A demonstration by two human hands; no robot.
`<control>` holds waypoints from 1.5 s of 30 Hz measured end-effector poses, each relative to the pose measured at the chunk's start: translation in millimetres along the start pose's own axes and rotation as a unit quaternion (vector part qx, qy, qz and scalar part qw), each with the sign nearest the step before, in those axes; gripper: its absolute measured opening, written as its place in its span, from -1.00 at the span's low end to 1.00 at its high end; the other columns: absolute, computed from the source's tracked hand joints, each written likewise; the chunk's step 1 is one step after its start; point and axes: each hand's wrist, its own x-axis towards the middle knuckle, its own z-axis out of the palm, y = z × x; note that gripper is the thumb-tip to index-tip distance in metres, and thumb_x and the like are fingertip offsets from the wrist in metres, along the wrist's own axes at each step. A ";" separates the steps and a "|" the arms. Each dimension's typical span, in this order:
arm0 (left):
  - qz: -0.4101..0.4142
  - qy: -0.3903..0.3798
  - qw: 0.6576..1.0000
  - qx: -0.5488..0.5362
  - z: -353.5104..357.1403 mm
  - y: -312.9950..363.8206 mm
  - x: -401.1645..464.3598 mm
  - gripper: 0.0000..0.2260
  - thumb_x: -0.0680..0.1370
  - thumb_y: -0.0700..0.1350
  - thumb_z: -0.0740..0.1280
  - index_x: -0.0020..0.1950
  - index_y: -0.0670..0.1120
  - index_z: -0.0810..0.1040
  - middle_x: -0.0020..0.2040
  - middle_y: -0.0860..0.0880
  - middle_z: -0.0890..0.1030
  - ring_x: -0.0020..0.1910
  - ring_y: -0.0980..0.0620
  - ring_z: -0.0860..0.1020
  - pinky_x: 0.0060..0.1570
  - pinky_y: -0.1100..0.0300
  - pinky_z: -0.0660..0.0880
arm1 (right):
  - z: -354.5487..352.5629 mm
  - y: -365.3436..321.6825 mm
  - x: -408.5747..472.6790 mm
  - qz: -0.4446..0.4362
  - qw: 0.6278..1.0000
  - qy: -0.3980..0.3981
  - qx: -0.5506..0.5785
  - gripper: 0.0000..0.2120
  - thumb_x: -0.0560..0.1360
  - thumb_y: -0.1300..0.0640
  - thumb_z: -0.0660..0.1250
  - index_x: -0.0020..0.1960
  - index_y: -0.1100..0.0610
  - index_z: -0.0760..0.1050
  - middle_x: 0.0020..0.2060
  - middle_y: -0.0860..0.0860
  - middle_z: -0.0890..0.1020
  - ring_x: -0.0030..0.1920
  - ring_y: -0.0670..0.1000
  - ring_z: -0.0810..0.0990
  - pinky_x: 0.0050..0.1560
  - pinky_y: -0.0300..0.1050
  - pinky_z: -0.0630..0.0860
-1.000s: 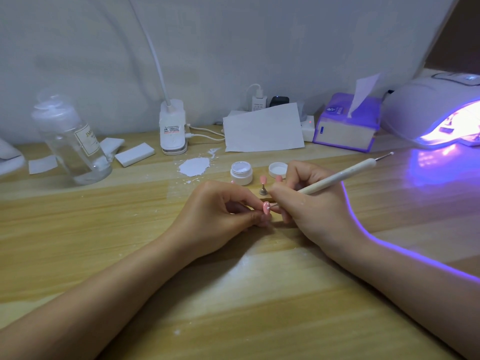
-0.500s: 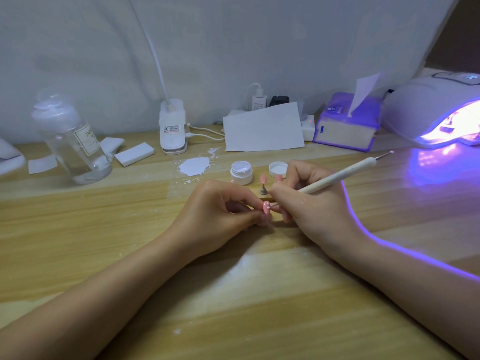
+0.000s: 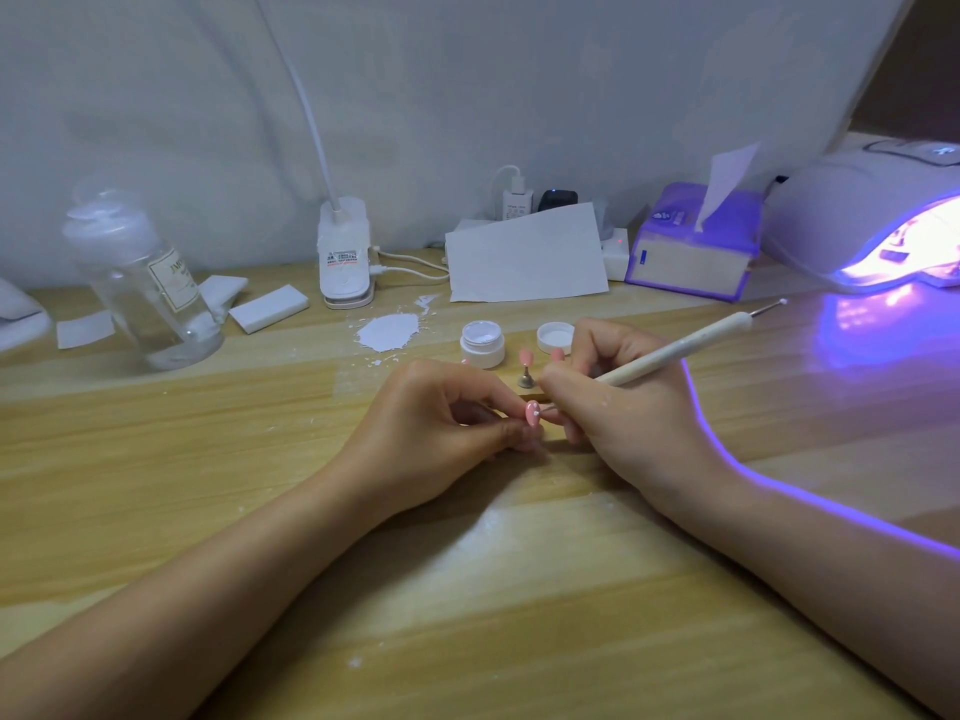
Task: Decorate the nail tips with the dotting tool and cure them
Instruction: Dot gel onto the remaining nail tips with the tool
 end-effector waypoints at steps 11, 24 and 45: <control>-0.001 0.009 1.000 0.010 0.0 0.8 0.4 -0.83 0.38 -0.31 0.43 -0.26 -0.03 0.64 -0.34 0.07 0.67 -0.31 0.09 0.65 -0.33 0.34 0.52 | 0.1 -0.8 -0.6 0.002 1.000 -0.003 0.002 -0.61 0.44 0.41 0.28 -0.46 0.18 0.22 -0.72 -0.12 0.37 -0.65 -0.22 0.41 -0.48 -0.36 0.41; -0.006 0.004 1.000 0.002 0.1 0.6 0.0 -0.85 0.40 -0.31 0.42 -0.26 -0.05 0.64 -0.33 0.08 0.67 -0.32 0.15 0.64 -0.35 0.39 0.49 | -0.2 -2.9 0.9 0.029 0.999 0.039 0.014 -0.67 0.39 0.37 0.28 -0.46 0.19 0.24 -0.70 -0.02 0.33 -0.66 -0.18 0.32 -0.44 -0.22 0.55; -0.003 0.003 1.000 -0.010 0.4 1.0 -0.1 -0.83 0.39 -0.31 0.42 -0.26 -0.03 0.63 -0.34 0.04 0.67 -0.31 0.14 0.64 -0.35 0.42 0.46 | -1.2 -0.5 1.1 0.002 1.000 -0.013 -0.012 -0.63 0.39 0.44 0.28 -0.50 0.20 0.24 -0.71 -0.07 0.35 -0.60 -0.22 0.40 -0.46 -0.45 0.32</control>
